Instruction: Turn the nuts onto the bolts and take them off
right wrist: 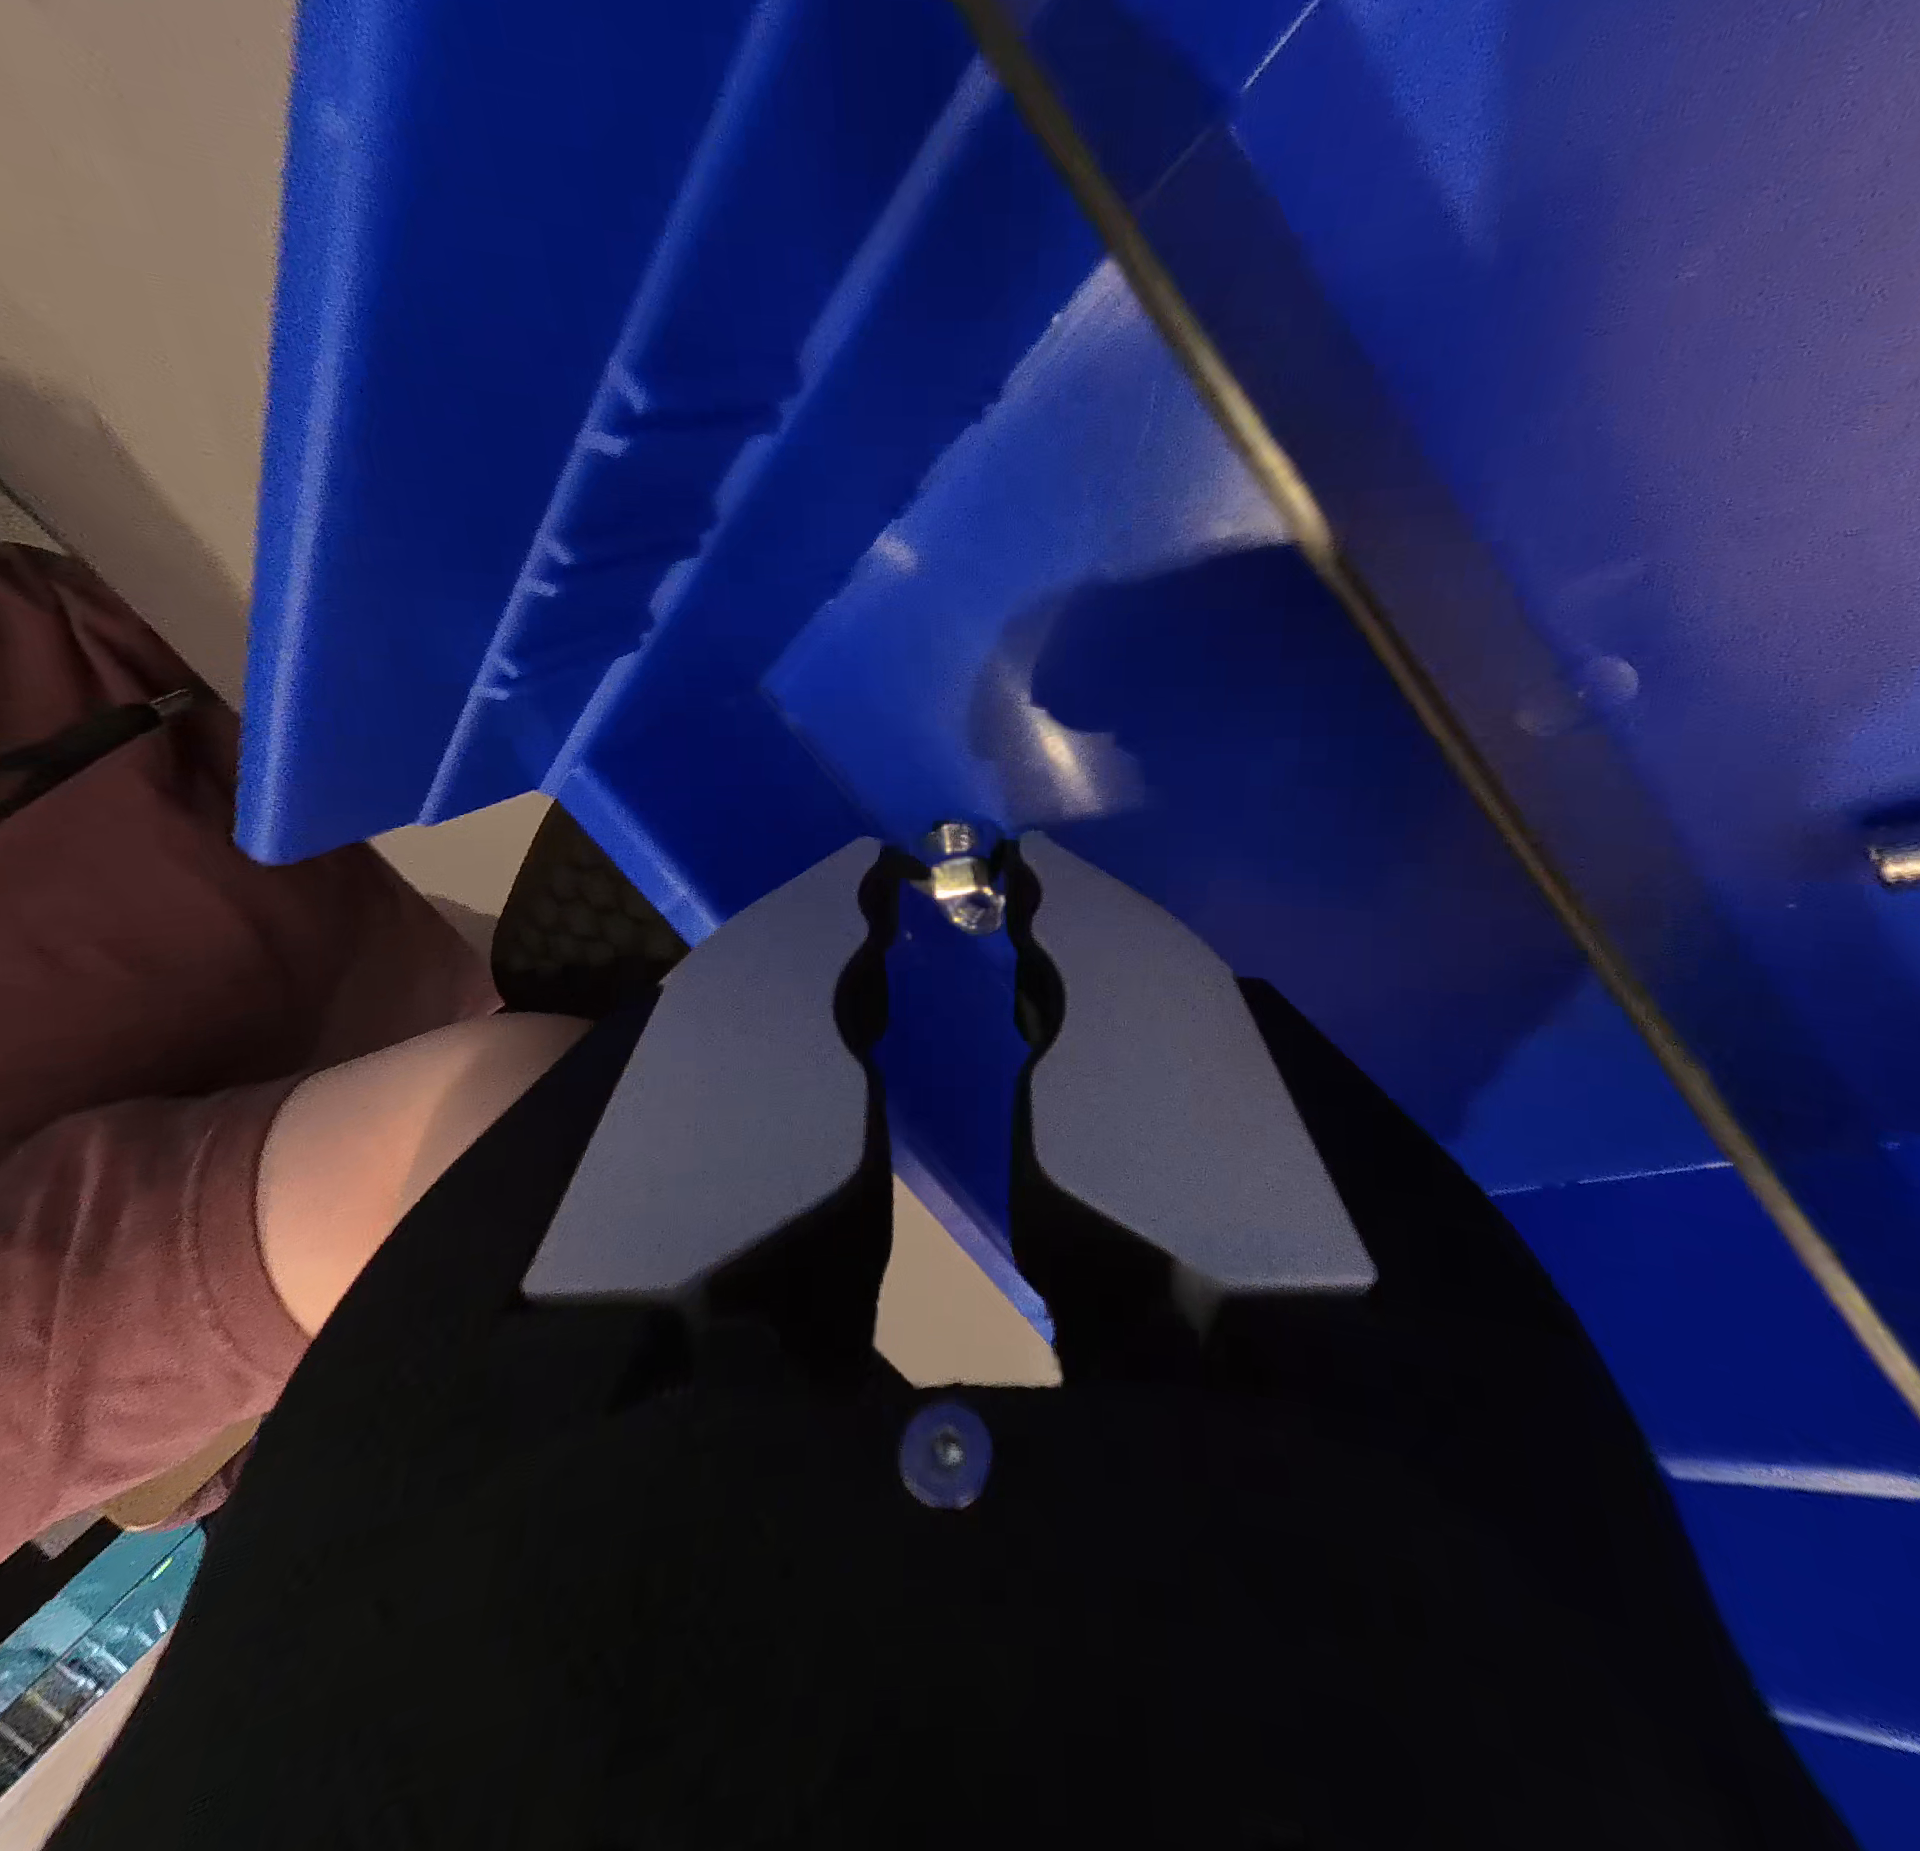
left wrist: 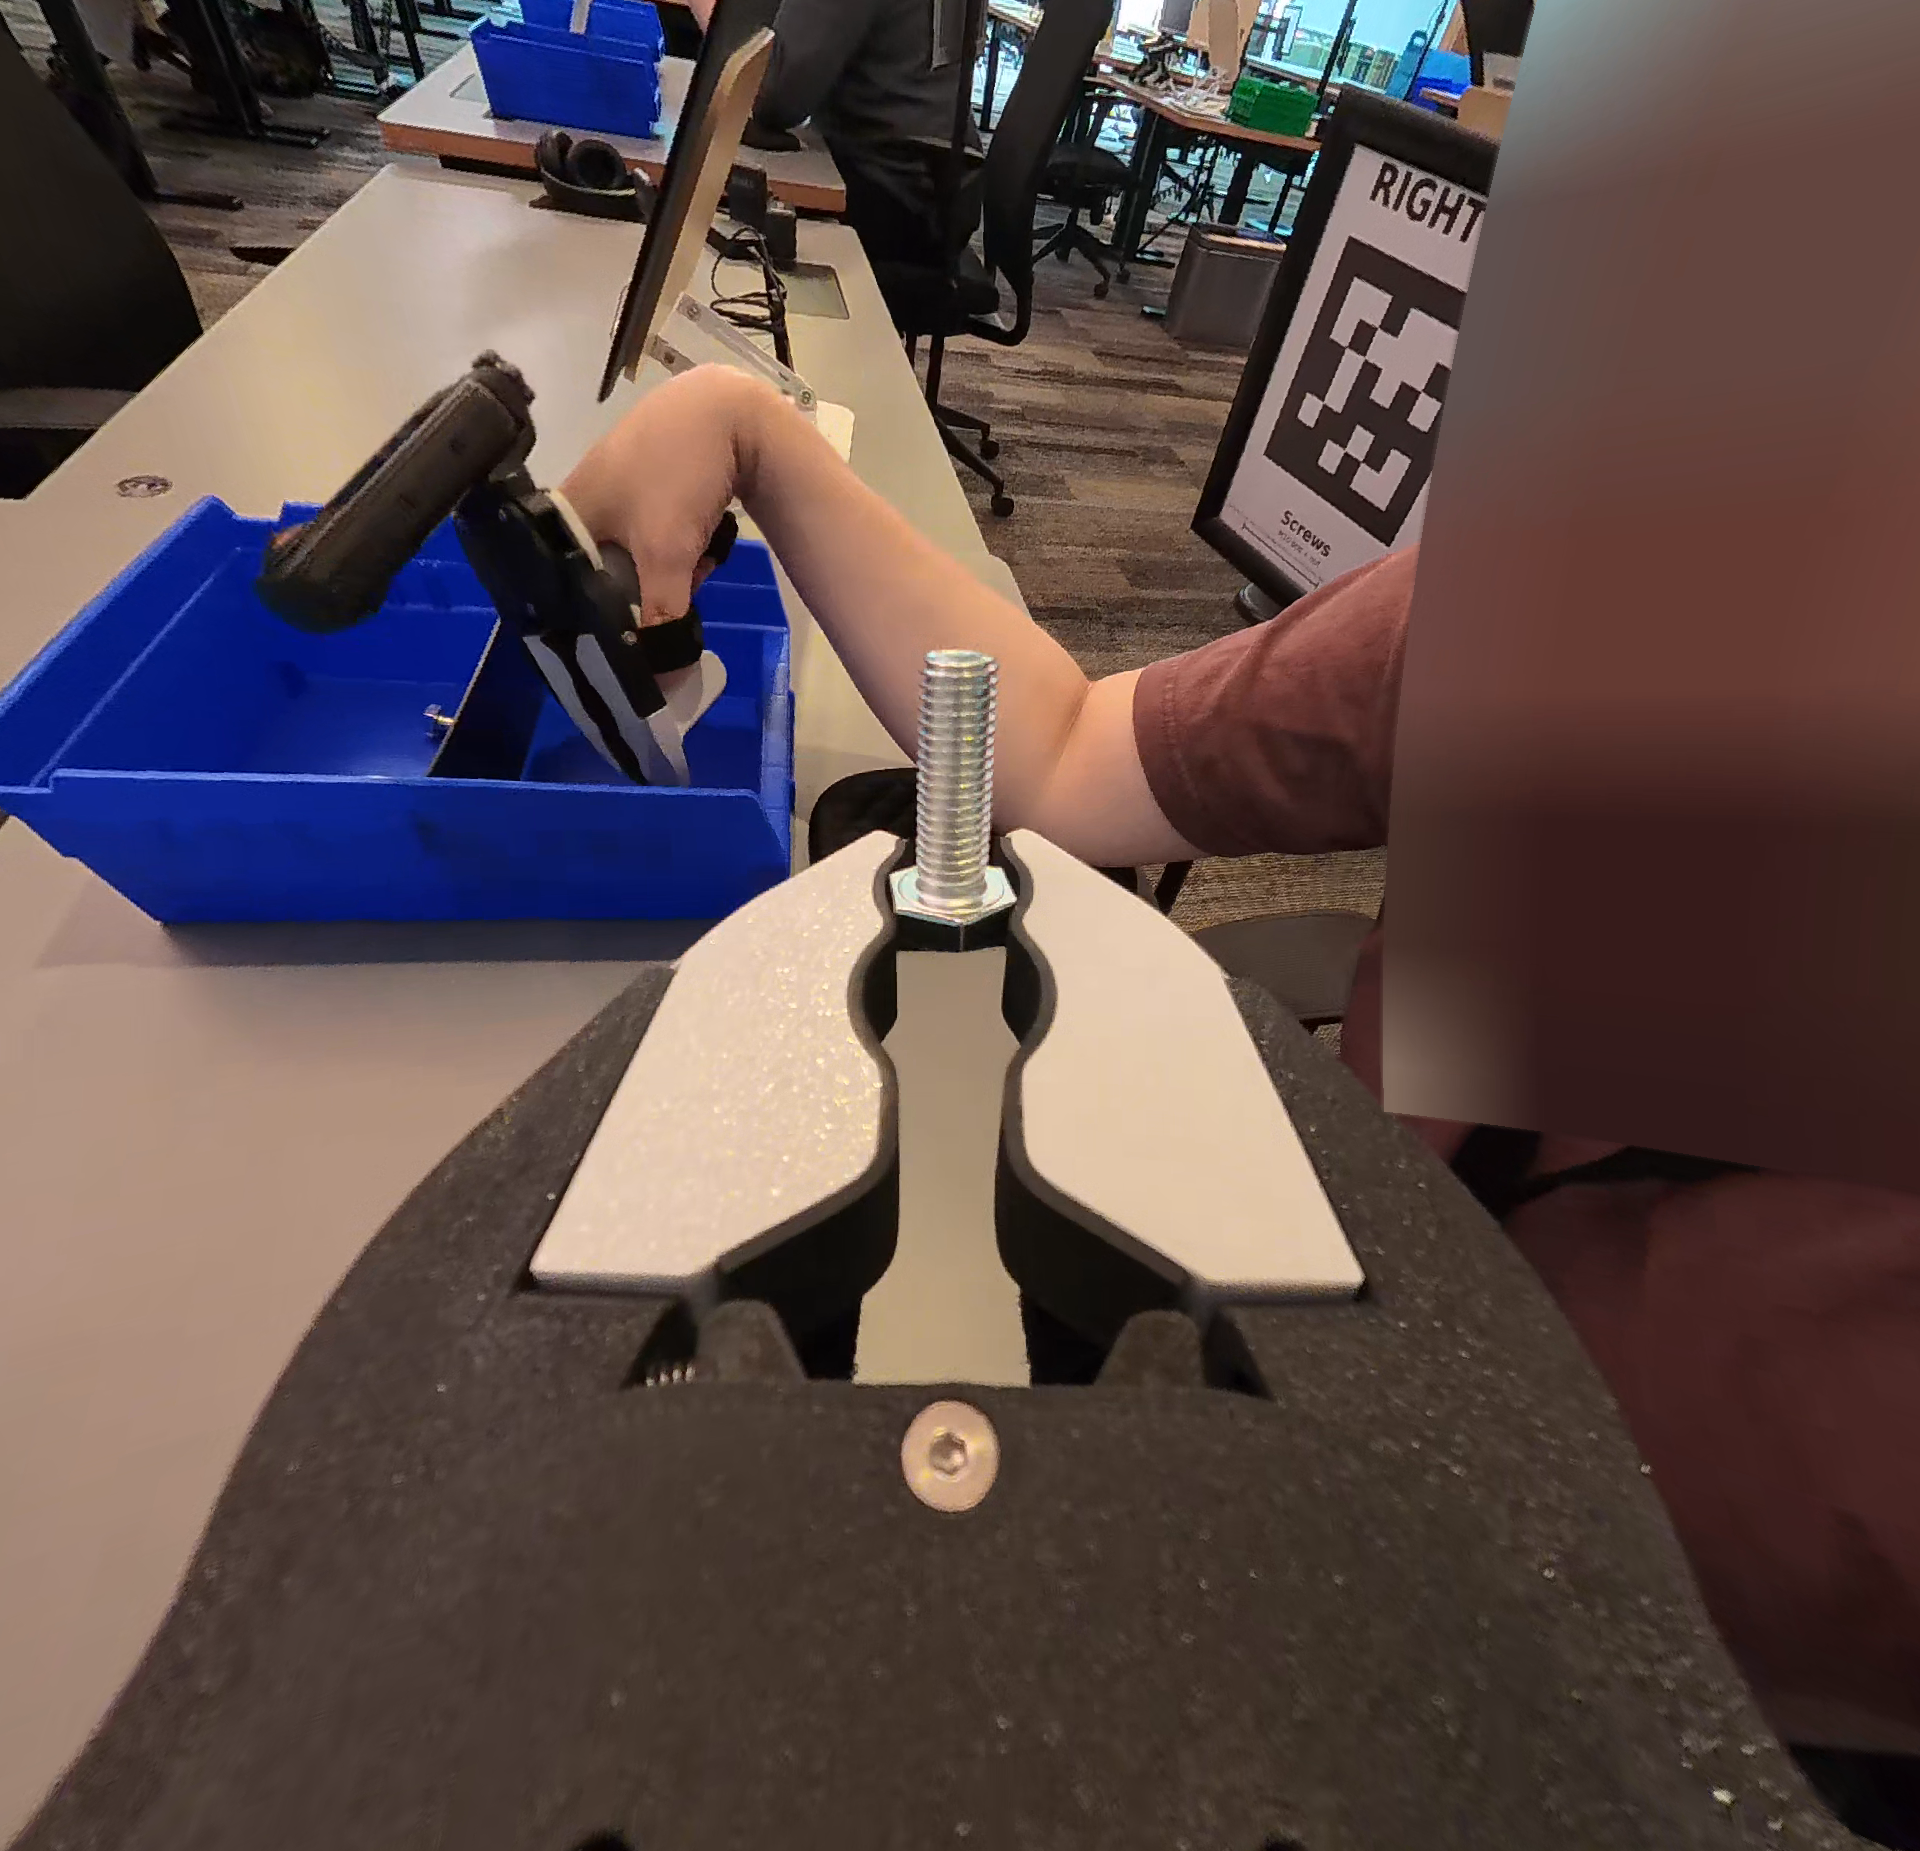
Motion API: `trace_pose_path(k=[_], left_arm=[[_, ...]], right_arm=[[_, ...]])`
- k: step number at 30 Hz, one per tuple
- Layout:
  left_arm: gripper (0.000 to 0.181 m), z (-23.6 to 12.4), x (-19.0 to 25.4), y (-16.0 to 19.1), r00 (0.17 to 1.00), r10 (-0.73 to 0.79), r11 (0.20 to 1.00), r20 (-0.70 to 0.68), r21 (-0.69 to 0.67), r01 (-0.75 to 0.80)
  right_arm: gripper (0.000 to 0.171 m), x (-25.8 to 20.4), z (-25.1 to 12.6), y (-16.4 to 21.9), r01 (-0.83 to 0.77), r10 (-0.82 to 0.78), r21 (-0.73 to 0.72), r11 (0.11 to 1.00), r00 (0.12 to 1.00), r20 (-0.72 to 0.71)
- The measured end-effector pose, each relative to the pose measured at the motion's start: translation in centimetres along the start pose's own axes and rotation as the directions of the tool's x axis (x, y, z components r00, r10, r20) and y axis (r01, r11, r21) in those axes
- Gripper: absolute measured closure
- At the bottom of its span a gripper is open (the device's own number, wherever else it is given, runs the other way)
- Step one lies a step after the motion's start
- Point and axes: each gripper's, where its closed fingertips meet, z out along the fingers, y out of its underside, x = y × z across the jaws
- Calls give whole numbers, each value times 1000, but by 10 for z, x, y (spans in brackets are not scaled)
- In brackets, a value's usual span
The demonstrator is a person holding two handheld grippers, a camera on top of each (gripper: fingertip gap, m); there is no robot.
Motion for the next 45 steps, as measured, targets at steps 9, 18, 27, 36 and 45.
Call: trace_pose_path(k=[9,18,27,36,45], left_arm=[[166,-3,-3,0,1000,7,1000,17,-3,-6],[166,-3,-34,-5,972,49,998,230,38,-59],[166,-19,-42,-24,964,-16,981,264,189,-35],[158,-21,-44,-21,951,22,988,308,141,-69],[157,-20,-58,2,934,-21,1000,357,11,18]], right_arm=[[137,1,-28,-16,22,-9,175,984,997,-74],[135,-158,-179,-96,660,-361,692,294,747,-558],[137,-308,-141,-134,511,-768,859,-29,539,-346],[161,-293,-153,-140,473,-741,880,-26,582,-335],[160,78,-146,-88,61,390,704,707,797,-461]])
